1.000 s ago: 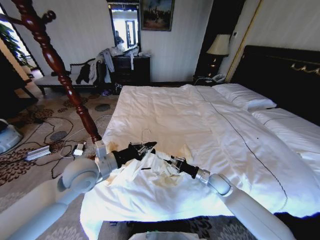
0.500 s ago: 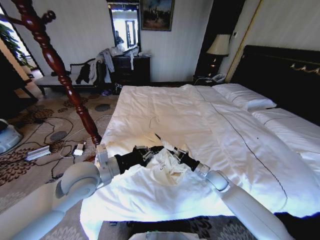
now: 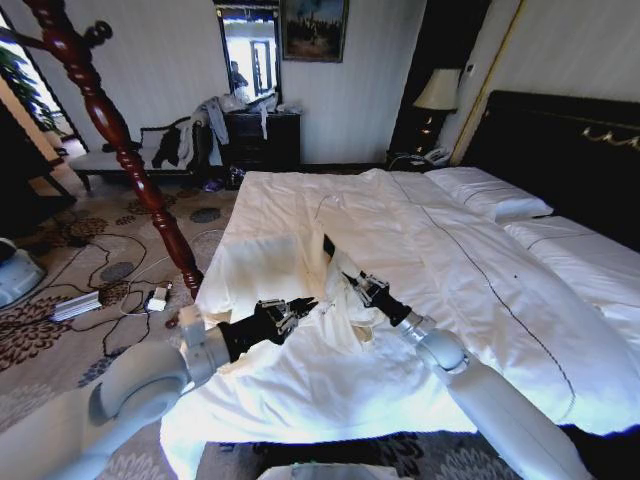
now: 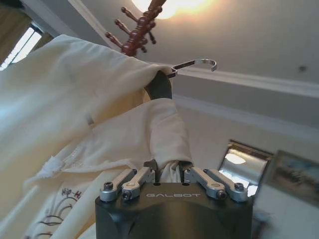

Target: Pick up the clothes from the bed and hang them on the clothes hanger.

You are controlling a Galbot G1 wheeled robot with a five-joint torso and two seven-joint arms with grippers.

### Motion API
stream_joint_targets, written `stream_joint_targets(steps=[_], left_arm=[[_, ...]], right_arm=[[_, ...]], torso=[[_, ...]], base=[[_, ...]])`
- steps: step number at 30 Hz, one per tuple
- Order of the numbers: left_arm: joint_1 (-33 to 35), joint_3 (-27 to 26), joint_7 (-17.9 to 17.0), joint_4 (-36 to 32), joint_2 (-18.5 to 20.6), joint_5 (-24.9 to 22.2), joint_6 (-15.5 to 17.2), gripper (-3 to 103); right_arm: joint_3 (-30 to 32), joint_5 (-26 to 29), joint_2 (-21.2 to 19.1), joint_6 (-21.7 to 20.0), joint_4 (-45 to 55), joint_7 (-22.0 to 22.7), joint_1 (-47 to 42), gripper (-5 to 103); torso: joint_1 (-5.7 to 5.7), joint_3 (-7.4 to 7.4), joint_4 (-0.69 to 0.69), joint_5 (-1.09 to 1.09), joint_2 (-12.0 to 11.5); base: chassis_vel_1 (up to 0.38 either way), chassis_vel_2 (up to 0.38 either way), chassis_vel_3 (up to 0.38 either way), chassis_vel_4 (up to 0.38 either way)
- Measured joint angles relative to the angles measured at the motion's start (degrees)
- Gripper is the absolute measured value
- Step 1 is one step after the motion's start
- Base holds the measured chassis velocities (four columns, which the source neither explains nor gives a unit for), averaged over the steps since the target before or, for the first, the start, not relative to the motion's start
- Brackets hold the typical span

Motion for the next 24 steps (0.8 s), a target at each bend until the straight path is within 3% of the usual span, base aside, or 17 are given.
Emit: stream_joint_targets(steps=[1, 2, 3, 5, 9, 10, 11, 12, 13, 15, 18, 24], left_arm=[[0.0, 0.0, 0.0, 0.0, 0.0, 0.0, 0.0, 26], [2.8, -1.0, 1.8, 0.0, 0.1, 4.7, -2.9, 32], [4.0, -1.4, 2.7, 0.0, 0.0, 6.2, -4.0, 32], [8.5, -3.5, 6.1, 1.4, -0.7, 11.6, -8.3, 43], [10.6, -6.7, 9.3, 2.6, -2.4, 11.2, -12.0, 54], [10.6, -6.7, 9.3, 2.6, -2.4, 11.2, -12.0, 54], [9.4, -9.1, 9.6, 2.1, -2.8, 7.3, -12.3, 65], [4.8, -13.8, 8.6, 2.2, -0.6, 1.0, -11.6, 82], [3.5, -14.4, 8.0, 2.7, 0.5, -0.2, -11.2, 82], [1.5, -14.7, 7.2, 3.3, 2.2, -2.0, -10.1, 92], [-0.5, -13.8, 6.5, 4.3, 4.4, -3.1, -8.4, 99], [-4.3, -10.9, 5.6, 6.6, 8.7, -7.2, -3.9, 100]], right_arm=[[0.0, 0.0, 0.0, 0.0, 0.0, 0.0, 0.0, 19], [1.1, -0.5, 0.0, 0.3, -0.2, 0.6, 0.0, 19], [1.6, -0.7, 0.0, 0.5, -0.4, 0.8, 0.0, 19], [2.9, -1.2, 0.0, 1.6, -1.1, 1.5, 0.3, 19], [4.8, -3.2, -0.2, 3.9, -2.0, 2.0, 0.6, 19], [4.8, -3.2, -0.2, 3.9, -2.0, 2.0, 0.6, 19], [5.5, -5.1, -0.5, 5.4, -2.1, 2.1, 0.2, 19], [5.5, -8.4, -0.8, 7.2, -0.6, 2.1, -1.4, 19], [5.2, -9.4, -0.8, 7.6, -0.1, 1.8, -1.7, 19], [4.6, -12.0, -0.6, 8.7, 0.6, 1.3, -1.9, 19], [4.0, -14.9, -0.2, 9.9, 1.0, 0.5, -1.6, 19], [3.9, -17.8, 0.5, 11.1, 1.0, -1.1, -0.8, 19]], torso=[[0.0, 0.0, 0.0, 0.0, 0.0], [0.0, 0.0, 0.0, -0.01, 0.0], [0.0, 0.0, 0.0, -0.02, 0.0], [-0.01, 0.0, 0.02, -0.01, 0.0], [0.0, 0.0, 0.02, -0.04, 0.0], [0.0, 0.0, 0.02, -0.04, 0.0], [0.0, 0.0, 0.01, -0.02, 0.0], [0.0, 0.0, -0.01, -0.01, 0.0], [0.0, 0.0, -0.01, -0.02, 0.0], [0.0, 0.0, 0.01, -0.01, 0.0], [0.0, 0.0, 0.01, -0.02, 0.0], [0.0, 0.0, 0.01, -0.02, 0.0]], base=[[0.0, 0.0, 0.0, 0.0], [0.0, 0.0, 0.0, 0.0], [0.0, 0.0, 0.0, 0.0], [0.0, 0.0, 0.0, 0.0], [0.0, 0.0, 0.0, 0.0], [0.0, 0.0, 0.0, 0.0], [0.0, 0.0, 0.0, 0.0], [0.0, 0.0, 0.0, 0.0], [0.0, 0.0, 0.0, 0.0], [0.0, 0.0, 0.0, 0.0], [0.0, 0.0, 0.0, 0.0], [0.0, 0.0, 0.0, 0.0]])
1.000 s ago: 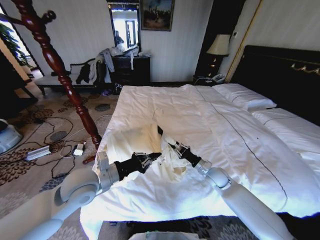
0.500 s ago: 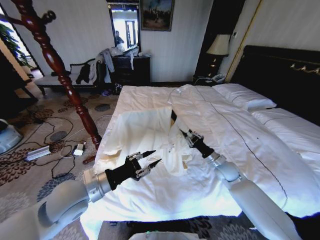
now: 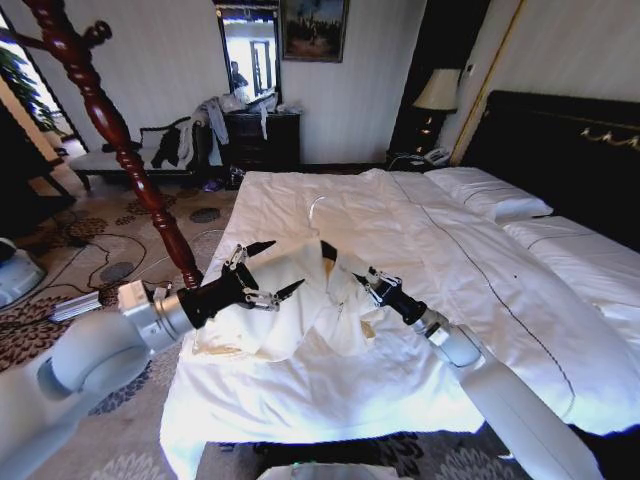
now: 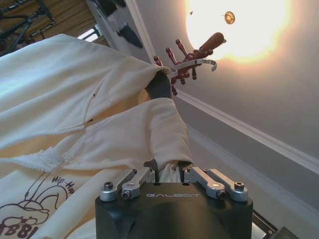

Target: Pick up the clothes from the bed and hang them on the clothes hanger.

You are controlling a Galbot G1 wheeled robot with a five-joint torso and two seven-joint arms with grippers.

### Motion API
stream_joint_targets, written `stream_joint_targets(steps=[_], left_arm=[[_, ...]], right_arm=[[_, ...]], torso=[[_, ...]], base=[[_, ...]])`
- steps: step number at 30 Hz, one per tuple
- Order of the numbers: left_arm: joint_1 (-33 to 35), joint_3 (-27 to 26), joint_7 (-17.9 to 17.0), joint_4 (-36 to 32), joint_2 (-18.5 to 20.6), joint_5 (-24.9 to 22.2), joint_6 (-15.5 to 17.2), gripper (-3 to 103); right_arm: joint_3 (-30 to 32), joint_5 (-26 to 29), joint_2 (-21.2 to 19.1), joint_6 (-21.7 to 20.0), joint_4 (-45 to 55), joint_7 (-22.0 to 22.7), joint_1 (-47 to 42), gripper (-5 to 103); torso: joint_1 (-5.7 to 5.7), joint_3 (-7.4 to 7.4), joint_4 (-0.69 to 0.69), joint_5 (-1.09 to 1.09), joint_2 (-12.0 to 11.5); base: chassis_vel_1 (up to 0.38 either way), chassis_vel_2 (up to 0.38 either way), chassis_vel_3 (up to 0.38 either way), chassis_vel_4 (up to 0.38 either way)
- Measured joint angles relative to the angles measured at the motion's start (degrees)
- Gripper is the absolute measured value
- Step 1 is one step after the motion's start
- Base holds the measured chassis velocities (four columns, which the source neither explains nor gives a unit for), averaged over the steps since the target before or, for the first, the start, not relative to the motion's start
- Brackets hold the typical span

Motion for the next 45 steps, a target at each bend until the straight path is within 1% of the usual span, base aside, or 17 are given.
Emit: stream_joint_targets(steps=[6, 12, 17, 19, 20, 21, 24, 27, 29, 30, 33, 35, 39, 40, 41, 44, 45], left_arm=[[-2.0, 2.1, -0.5, 1.6, 1.1, -2.6, 2.3, 100], [-1.1, 2.1, -0.5, 3.0, 1.0, -4.7, 4.1, 100], [0.6, 3.5, 0.9, 5.4, 1.1, -7.0, 4.9, 102], [0.4, 5.1, 2.5, 6.4, 0.9, -7.8, 5.1, 100], [-0.3, 6.4, 3.4, 6.8, 0.7, -8.0, 5.1, 96], [-0.3, 6.4, 3.4, 6.8, 0.7, -8.0, 5.1, 96], [-3.8, 11.0, 5.9, 8.2, 0.2, -8.1, 5.1, 80], [-5.9, 14.0, 7.1, 8.9, 0.0, -8.0, 5.0, 75], [-7.9, 16.7, 8.2, 9.7, -0.3, -7.5, 5.0, 64], [-7.9, 16.7, 8.2, 9.7, -0.3, -7.5, 5.0, 64], [-8.6, 18.5, 9.6, 10.7, -0.8, -6.2, 4.8, 47], [-8.7, 18.7, 9.9, 11.0, -0.9, -5.8, 4.7, 47], [-8.9, 19.5, 10.5, 11.6, -1.7, -4.2, 4.4, 26], [-8.9, 19.5, 10.5, 11.6, -1.7, -4.2, 4.4, 26], [-8.8, 19.5, 10.7, 11.7, -1.8, -3.8, 4.2, 20], [-8.8, 19.5, 11.2, 11.7, -1.9, -3.2, 4.0, 18], [-8.7, 19.4, 11.4, 11.7, -1.9, -2.9, 4.0, 18]], right_arm=[[0.6, -2.9, 0.3, 1.3, 0.4, -0.6, -0.6, 19], [0.8, -3.8, 0.8, 2.1, 0.4, -1.1, -0.8, 19], [1.0, -5.7, 1.2, 3.0, 1.5, -1.6, -0.2, 19], [0.9, -6.5, 1.4, 3.3, 1.9, -2.1, 0.0, 19], [0.8, -6.9, 1.5, 3.5, 2.0, -2.1, 0.0, 19], [0.8, -6.9, 1.5, 3.5, 2.0, -2.1, 0.0, 19], [0.7, -8.1, 1.8, 4.0, 2.1, -2.4, -0.3, 19], [0.7, -8.9, 2.0, 4.4, 2.2, -2.5, -0.3, 19], [0.7, -9.2, 2.1, 4.6, 2.3, -2.5, -0.3, 19], [0.7, -9.2, 2.1, 4.6, 2.3, -2.5, -0.3, 19], [0.7, -8.9, 1.9, 4.7, 2.8, -2.5, -0.4, 21], [0.7, -8.8, 1.8, 4.8, 2.9, -2.5, -0.5, 21], [0.5, -6.2, 1.6, 4.9, 3.4, -3.4, -0.7, 24], [0.5, -6.2, 1.6, 4.9, 3.4, -3.4, -0.7, 24], [0.4, -5.2, 1.6, 4.9, 3.5, -4.0, -0.7, 24], [0.2, -2.8, 1.4, 4.8, 3.5, -5.6, -0.7, 25], [-0.1, -0.6, 1.3, 4.8, 3.5, -7.1, -0.6, 25]], torso=[[0.0, 0.0, 0.0, 0.0, 0.0], [0.0, 0.0, 0.0, 0.0, 0.0], [0.0, 0.0, 0.0, 0.0, 0.0], [0.0, 0.0, 0.01, 0.0, 0.0], [0.0, 0.0, 0.01, 0.0, 0.0], [0.0, 0.0, 0.01, 0.0, 0.0], [0.0, 0.0, 0.0, 0.0, 0.0], [0.0, 0.0, -0.01, 0.01, 0.0], [0.0, 0.0, 0.0, 0.01, 0.0], [0.0, 0.0, 0.0, 0.01, 0.0], [0.0, 0.0, 0.0, 0.01, 0.0], [0.0, 0.0, 0.0, 0.01, 0.0], [0.0, 0.0, 0.0, 0.01, 0.0], [0.0, 0.0, 0.0, 0.01, 0.0], [0.0, 0.0, 0.0, 0.01, 0.0], [0.0, 0.0, 0.0, 0.01, 0.0], [0.0, 0.0, 0.0, 0.01, 0.0]], base=[[0.0, 0.0, 0.0, 0.0], [0.0, 0.0, 0.0, 0.0], [0.0, 0.0, 0.0, 0.0], [0.0, 0.0, 0.0, 0.0], [0.0, 0.0, 0.0, 0.0], [0.0, 0.0, 0.0, 0.0], [0.0, 0.0, 0.0, 0.0], [0.0, 0.0, 0.0, 0.0], [0.0, 0.0, 0.0, 0.0], [0.0, 0.0, 0.0, 0.0], [0.0, 0.0, 0.0, 0.0], [0.0, 0.0, 0.0, 0.0], [0.0, 0.0, 0.0, 0.0], [0.0, 0.0, 0.0, 0.0], [0.0, 0.0, 0.0, 0.0], [0.0, 0.0, 0.0, 0.0], [0.0, 0.0, 0.0, 0.0]])
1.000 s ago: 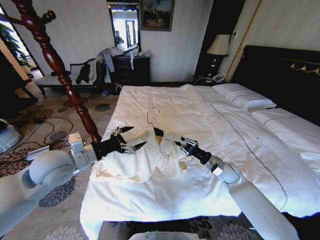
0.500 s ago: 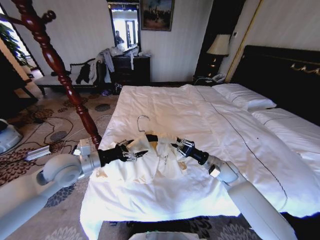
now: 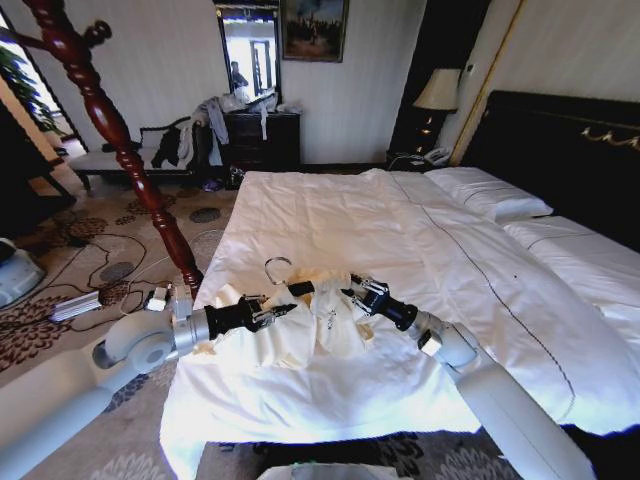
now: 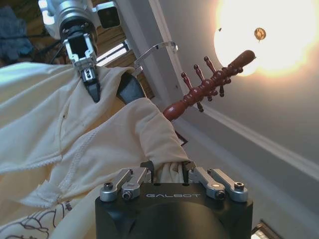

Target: Pick up the clothes from the bed and hang them on the clothes hanger.

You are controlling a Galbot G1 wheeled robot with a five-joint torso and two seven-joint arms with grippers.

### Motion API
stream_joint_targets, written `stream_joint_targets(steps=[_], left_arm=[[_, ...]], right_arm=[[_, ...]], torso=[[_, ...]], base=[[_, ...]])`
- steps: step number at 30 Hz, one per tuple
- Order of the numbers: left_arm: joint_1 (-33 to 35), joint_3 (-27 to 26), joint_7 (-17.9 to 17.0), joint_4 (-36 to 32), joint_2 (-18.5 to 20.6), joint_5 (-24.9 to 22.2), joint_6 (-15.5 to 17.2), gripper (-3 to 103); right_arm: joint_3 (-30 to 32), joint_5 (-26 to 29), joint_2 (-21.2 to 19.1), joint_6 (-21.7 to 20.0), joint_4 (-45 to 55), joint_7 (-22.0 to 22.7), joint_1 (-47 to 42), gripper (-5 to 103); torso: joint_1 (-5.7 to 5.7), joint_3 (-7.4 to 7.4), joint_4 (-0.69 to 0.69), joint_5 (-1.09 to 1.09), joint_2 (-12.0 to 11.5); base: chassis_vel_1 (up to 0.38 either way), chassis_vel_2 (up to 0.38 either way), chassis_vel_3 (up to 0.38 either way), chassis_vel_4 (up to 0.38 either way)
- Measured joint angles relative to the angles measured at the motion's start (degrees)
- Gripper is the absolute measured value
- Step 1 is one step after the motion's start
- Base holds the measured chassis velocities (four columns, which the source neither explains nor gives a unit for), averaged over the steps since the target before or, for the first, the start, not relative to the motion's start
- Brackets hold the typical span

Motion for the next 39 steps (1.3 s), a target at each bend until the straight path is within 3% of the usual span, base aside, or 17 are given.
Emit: stream_joint_targets(steps=[3, 6, 13, 16, 18, 22, 23, 27, 28, 32, 36, 39], left_arm=[[0.2, -0.1, 0.2, 0.0, 0.1, 0.2, -0.2, 18], [0.6, -0.2, 0.1, -0.1, 0.0, 0.4, -0.2, 18], [0.7, -0.1, 0.2, 0.4, -0.2, 0.8, -0.6, 18], [0.5, 0.3, 0.3, 0.8, -0.4, 1.1, -0.7, 18], [0.4, 0.5, 0.4, 1.0, -0.5, 1.2, -0.8, 18], [0.0, 0.8, 0.6, 1.3, -0.6, 1.4, -1.0, 18], [0.0, 0.8, 0.6, 1.3, -0.6, 1.4, -1.0, 18], [-0.3, -0.1, 0.6, 1.9, -0.5, 1.4, -1.4, 18], [-0.3, -0.1, 0.6, 1.9, -0.5, 1.4, -1.4, 18], [-0.3, -1.8, 0.5, 2.1, -0.5, 0.6, -1.5, 18], [0.0, -2.0, 0.5, 1.9, -0.7, 0.6, -1.5, 18], [0.8, -2.2, 0.5, 1.4, -1.3, 1.0, -1.5, 18]], right_arm=[[-0.9, 4.6, -0.4, -0.4, -0.2, -2.9, 0.0, 24], [-1.7, 9.7, -0.6, -1.0, -0.6, -7.8, -0.1, 40], [-1.9, 14.4, -1.2, -2.3, -0.9, -8.6, -0.2, 61], [-1.9, 17.5, -1.5, -3.3, -1.0, -8.6, -0.2, 78], [-2.0, 19.2, -1.7, -3.7, -1.0, -8.6, -0.2, 78], [-2.6, 29.9, -2.3, -6.4, -1.0, -9.1, -0.1, 97], [-2.6, 29.9, -2.3, -6.4, -1.0, -9.1, -0.1, 97], [-4.2, 46.5, -3.6, -10.2, -0.3, -15.9, -0.8, 100], [-4.2, 46.5, -3.6, -10.2, -0.3, -15.9, -0.8, 100], [-6.4, 59.7, -4.7, -13.9, 2.5, -20.2, -1.6, 100], [-7.6, 65.6, -5.0, -16.3, 5.0, -19.8, -1.5, 100], [-9.4, 72.6, -4.9, -18.1, 8.3, -15.2, -0.8, 100]], torso=[[0.0, 0.0, 0.0, -0.01, 0.0], [0.0, 0.0, 0.01, -0.01, 0.0], [0.0, 0.0, 0.0, 0.0, 0.0], [0.0, 0.0, 0.0, 0.0, 0.0], [0.0, 0.0, 0.0, 0.0, 0.0], [0.0, 0.0, 0.0, 0.0, 0.0], [0.0, 0.0, 0.0, 0.0, 0.0], [0.0, 0.0, 0.0, 0.0, 0.0], [0.0, 0.0, 0.0, 0.0, 0.0], [0.0, 0.0, 0.0, 0.0, 0.0], [0.0, 0.0, 0.0, -0.01, 0.0], [0.0, 0.0, 0.0, -0.01, 0.0]], base=[[0.0, 0.0, 0.0, 0.0], [0.0, 0.0, 0.0, 0.0], [0.0, 0.0, 0.0, 0.0], [0.0, 0.0, 0.0, 0.0], [0.0, 0.0, 0.0, 0.0], [0.0, 0.0, 0.0, 0.0], [0.0, 0.0, 0.0, 0.0], [0.0, 0.0, 0.0, 0.0], [0.0, 0.0, 0.0, 0.0], [0.0, 0.0, 0.0, 0.0], [0.0, 0.0, 0.0, 0.0], [0.0, 0.0, 0.0, 0.0]])
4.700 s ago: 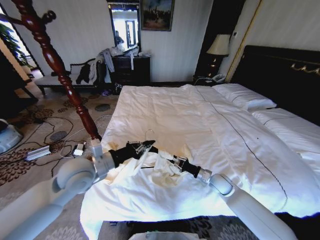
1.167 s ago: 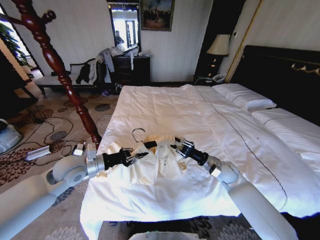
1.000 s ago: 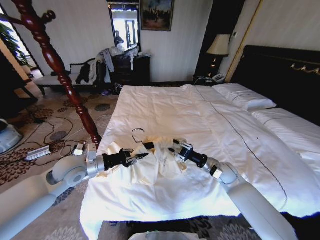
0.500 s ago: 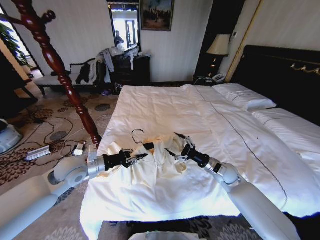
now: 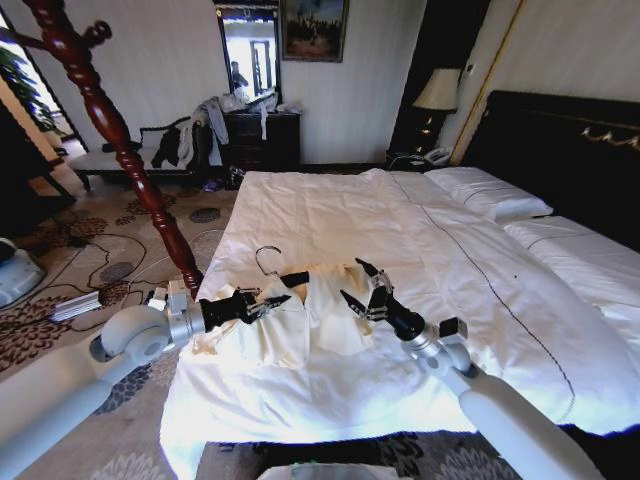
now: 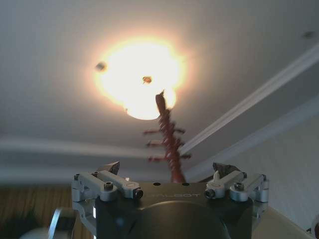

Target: Pick up the clothes from the bed and hang them on the clothes hanger.

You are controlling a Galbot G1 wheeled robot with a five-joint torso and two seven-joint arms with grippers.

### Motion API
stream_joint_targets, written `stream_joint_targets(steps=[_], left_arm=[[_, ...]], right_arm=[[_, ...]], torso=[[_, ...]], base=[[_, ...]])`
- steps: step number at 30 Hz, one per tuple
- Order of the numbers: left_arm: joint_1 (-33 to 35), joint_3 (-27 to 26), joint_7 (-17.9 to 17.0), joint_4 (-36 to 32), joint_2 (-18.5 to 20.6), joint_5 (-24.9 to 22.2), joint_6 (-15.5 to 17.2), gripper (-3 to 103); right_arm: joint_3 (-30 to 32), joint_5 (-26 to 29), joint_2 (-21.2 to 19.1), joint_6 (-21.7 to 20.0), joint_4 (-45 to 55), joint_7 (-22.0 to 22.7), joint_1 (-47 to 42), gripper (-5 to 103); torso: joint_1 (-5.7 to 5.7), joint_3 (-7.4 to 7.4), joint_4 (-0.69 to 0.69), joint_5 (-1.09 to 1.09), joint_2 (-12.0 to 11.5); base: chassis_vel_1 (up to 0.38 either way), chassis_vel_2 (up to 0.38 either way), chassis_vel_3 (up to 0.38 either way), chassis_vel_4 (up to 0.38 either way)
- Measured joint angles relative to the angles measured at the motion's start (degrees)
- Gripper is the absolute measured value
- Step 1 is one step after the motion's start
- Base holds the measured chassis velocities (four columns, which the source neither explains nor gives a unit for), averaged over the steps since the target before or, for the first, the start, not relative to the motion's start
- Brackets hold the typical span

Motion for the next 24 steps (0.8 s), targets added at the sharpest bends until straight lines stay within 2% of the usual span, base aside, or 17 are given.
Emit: stream_joint_targets(steps=[1, 2, 6, 7, 11, 12, 17, 24], left_arm=[[0.4, -0.3, 0.0, -0.1, -0.2, 0.2, 0.0, 18], [0.4, -0.3, 0.0, -0.1, -0.2, 0.2, 0.0, 18], [1.9, -1.1, 0.0, -0.9, -0.7, 0.8, 0.0, 18], [1.9, -1.1, 0.0, -0.9, -0.7, 0.8, 0.0, 18], [3.6, -1.2, 0.4, -3.1, -0.9, 1.3, -0.1, 18], [3.6, -1.2, 0.4, -3.1, -0.9, 1.3, -0.1, 18], [5.4, -3.1, 0.7, -4.8, -2.0, 1.4, -0.2, 18], [7.8, -5.7, 1.1, -4.7, -4.6, 2.1, -0.4, 18]], right_arm=[[-0.4, 2.1, 0.1, -0.3, 1.0, 2.1, 0.2, 100], [-0.4, 2.1, 0.1, -0.3, 1.0, 2.1, 0.2, 100], [-0.7, 5.6, 0.8, -0.9, 2.5, 10.6, 1.6, 100], [-0.7, 5.6, 0.8, -0.9, 2.5, 10.6, 1.6, 100], [0.5, 6.7, 1.2, -1.0, 2.2, 20.1, 2.9, 100], [0.5, 6.7, 1.2, -1.0, 2.2, 20.1, 2.9, 100], [2.4, 11.8, 1.0, -2.3, 3.1, 25.7, 3.7, 100], [3.6, 18.3, 0.7, -4.5, 7.0, 29.1, 3.8, 100]], torso=[[0.0, 0.0, -0.01, 0.0, 0.0], [0.0, 0.0, -0.01, 0.0, 0.0], [0.0, 0.0, 0.0, 0.0, 0.0], [0.0, 0.0, 0.0, 0.0, 0.0], [0.0, 0.0, 0.0, 0.01, 0.0], [0.0, 0.0, 0.0, 0.01, 0.0], [0.0, 0.0, 0.0, 0.01, 0.0], [0.0, 0.0, 0.0, 0.01, 0.0]], base=[[0.0, 0.0, 0.0, 0.0], [0.0, 0.0, 0.0, 0.0], [0.0, 0.0, 0.0, 0.0], [0.0, 0.0, 0.0, 0.0], [0.0, 0.0, 0.0, 0.0], [0.0, 0.0, 0.0, 0.0], [0.0, 0.0, 0.0, 0.0], [0.0, 0.0, 0.0, 0.0]])
